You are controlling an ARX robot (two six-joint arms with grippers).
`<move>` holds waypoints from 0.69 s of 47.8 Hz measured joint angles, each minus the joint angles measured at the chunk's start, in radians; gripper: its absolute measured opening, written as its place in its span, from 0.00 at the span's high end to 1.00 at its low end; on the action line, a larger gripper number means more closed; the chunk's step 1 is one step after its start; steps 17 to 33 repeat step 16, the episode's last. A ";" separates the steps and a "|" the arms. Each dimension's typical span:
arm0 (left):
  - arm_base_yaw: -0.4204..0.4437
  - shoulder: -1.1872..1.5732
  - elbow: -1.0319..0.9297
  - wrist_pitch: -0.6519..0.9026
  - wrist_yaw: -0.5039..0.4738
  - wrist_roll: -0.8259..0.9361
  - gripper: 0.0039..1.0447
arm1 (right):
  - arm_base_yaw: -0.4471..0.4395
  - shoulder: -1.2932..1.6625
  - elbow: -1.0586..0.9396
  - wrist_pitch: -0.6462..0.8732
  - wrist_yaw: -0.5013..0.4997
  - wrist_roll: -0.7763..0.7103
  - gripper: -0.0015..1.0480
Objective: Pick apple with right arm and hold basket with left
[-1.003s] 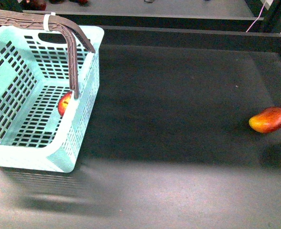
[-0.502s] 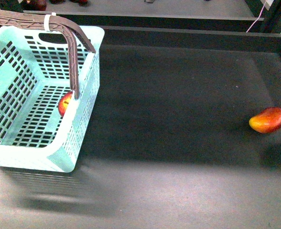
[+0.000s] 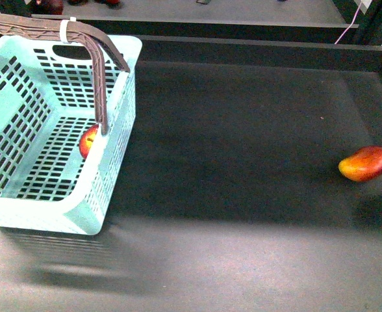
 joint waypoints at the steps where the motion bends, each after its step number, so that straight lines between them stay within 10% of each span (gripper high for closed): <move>1: 0.000 0.000 0.000 0.000 0.000 0.000 0.52 | 0.000 0.000 0.000 0.000 0.000 0.000 0.08; 11: 0.000 0.000 0.000 0.000 0.000 0.001 0.05 | 0.000 0.000 0.000 0.000 0.000 0.000 0.08; 33: 0.000 0.000 0.000 0.000 0.000 0.002 0.06 | 0.000 0.000 0.000 0.000 0.000 0.000 0.08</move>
